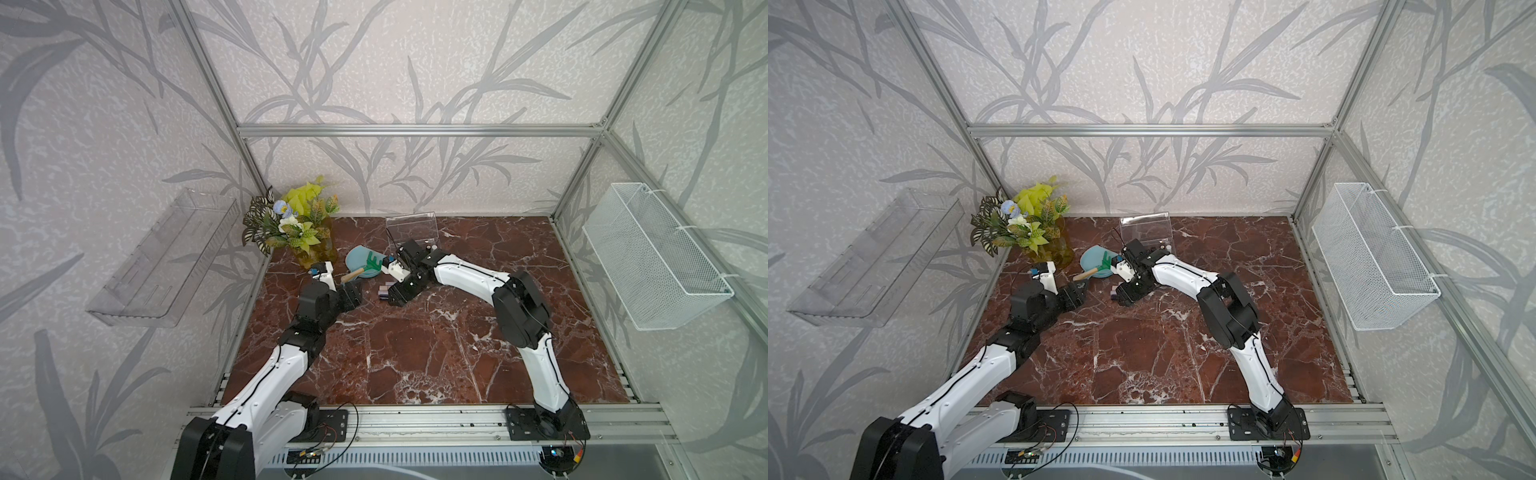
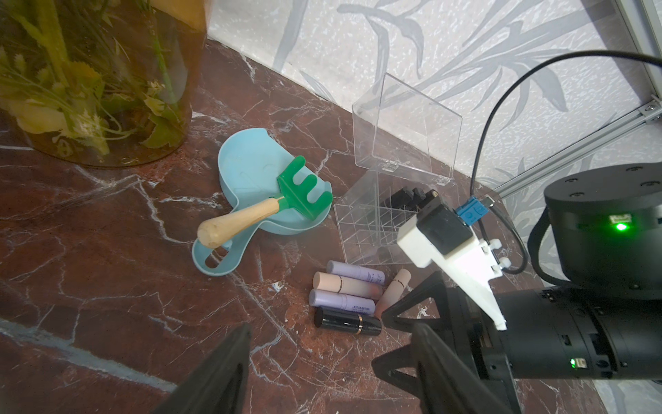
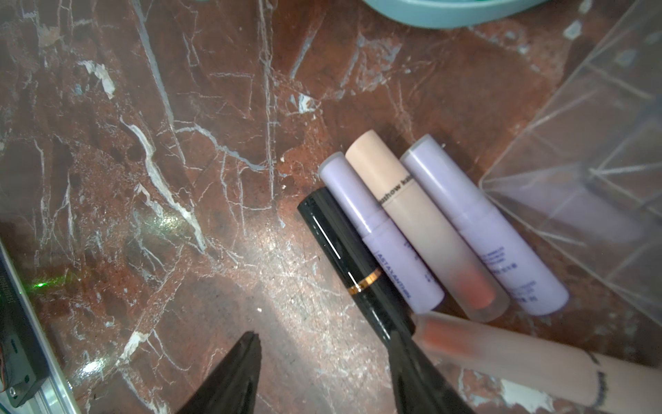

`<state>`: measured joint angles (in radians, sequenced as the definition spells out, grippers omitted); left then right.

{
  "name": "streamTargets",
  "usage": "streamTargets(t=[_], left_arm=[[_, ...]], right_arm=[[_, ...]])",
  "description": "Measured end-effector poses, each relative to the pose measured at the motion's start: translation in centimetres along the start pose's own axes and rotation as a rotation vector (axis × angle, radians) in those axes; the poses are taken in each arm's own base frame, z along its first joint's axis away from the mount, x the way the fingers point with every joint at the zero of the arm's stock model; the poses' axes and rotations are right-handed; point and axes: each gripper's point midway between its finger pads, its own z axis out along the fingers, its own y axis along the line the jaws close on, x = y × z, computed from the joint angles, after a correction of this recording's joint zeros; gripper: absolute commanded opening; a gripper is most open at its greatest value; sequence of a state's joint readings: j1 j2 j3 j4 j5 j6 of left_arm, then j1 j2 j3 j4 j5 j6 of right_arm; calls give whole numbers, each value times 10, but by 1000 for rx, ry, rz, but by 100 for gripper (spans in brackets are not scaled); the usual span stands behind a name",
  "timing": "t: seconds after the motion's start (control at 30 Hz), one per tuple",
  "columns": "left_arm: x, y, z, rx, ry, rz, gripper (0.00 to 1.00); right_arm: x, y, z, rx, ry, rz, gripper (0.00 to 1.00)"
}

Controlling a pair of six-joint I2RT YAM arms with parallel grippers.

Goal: Arrange the lipsticks in the organizer
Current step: Pick up the lipstick at the center of the board.

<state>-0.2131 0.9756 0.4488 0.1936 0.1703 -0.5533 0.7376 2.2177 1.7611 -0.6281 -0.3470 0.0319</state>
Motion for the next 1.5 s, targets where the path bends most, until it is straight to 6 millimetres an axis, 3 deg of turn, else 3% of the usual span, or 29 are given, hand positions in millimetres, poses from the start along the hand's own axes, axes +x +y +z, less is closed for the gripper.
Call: streamTargets(t=[0.27,0.77,1.0,1.17,1.5], left_arm=[[1,0,0,-2,4,2,73],[-1,-1,-1,-1,4,3,73],[-4,-4,-2,7,2,4,72],[-4,-4,-2,6,5,3,72],[-7,-7,-5,15,-9,5,73]], right_arm=[[4,-7,18,3,31,11,58],[8,-11,19,52,51,7,55],[12,-3,24,107,69,-28,52],[15,0,27,141,78,-45,47],[17,-1,31,177,70,-62,23]])
